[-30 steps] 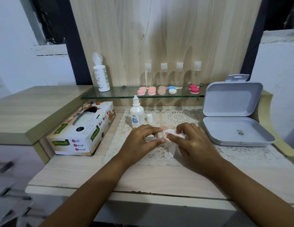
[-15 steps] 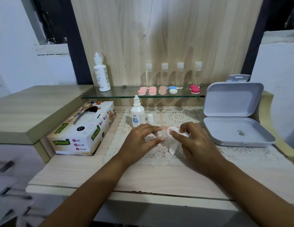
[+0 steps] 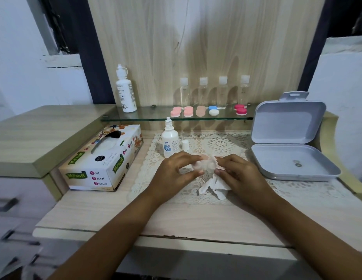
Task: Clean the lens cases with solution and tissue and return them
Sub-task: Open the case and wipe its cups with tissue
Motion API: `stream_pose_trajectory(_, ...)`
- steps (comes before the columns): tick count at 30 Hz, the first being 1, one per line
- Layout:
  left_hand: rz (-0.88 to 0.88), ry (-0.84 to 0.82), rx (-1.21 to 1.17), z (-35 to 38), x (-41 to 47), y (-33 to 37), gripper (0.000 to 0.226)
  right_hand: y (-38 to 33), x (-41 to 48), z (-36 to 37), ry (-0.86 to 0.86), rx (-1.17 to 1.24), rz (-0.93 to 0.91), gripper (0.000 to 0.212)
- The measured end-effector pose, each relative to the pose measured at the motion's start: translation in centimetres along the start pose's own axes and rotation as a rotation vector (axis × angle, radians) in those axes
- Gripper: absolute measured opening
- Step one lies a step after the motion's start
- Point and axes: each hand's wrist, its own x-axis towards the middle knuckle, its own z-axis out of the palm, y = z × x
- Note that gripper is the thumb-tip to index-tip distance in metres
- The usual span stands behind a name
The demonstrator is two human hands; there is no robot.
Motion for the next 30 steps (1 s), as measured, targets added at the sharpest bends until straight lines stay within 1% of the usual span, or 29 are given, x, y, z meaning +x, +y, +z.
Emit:
stream_pose_trajectory(4, -0.092, -0.061, -0.056, 0.1, -0.1, 0.1, 0.036, 0.2, 0.2, 0.1, 0.007, -0.002, 0.093, 0.020)
stream_pose_trajectory(7, -0.157, -0.106, -0.095, 0.3, -0.2, 0.3, 0.033, 0.1, 0.3, 0.0, -0.017, 0.024, 0.140, 0.015)
stream_pose_trajectory(12, -0.243, -0.147, -0.136, 0.3, -0.2, 0.5, 0.030, -0.2, 0.3, 0.0, -0.075, 0.050, 0.207, 0.012)
stream_pose_trajectory(15, -0.304, -0.159, -0.179, 0.3, 0.0, 0.7, 0.022, -0.2, 0.3, 0.0, -0.086, 0.034, 0.196, 0.012)
stream_pose_trajectory(17, -0.316, -0.155, -0.175, 0.4, 0.1, 0.7, 0.016, -0.2, 0.2, 0.1, -0.076, -0.040, 0.146, 0.013)
stream_pose_trajectory(21, -0.343, -0.190, -0.068, 0.5, 0.1, 0.1, 0.021, 0.1, 0.1, 0.3, -0.062, -0.139, 0.017, 0.014)
stream_pose_trajectory(25, -0.382, -0.212, 0.167, 0.7, 0.1, -0.3, 0.042, 0.3, 0.1, -0.1, -0.042, -0.214, -0.001, 0.015)
stream_pose_trajectory(28, -0.368, -0.219, 0.289, 0.7, 0.2, -0.6, 0.039, -0.2, 0.1, -0.8, -0.061, -0.324, -0.047, 0.037)
stream_pose_trajectory(30, -0.366, -0.252, 0.323, 0.8, 0.2, -0.9, 0.036, -0.1, 0.1, -0.7, -0.071, -0.345, -0.014, 0.050)
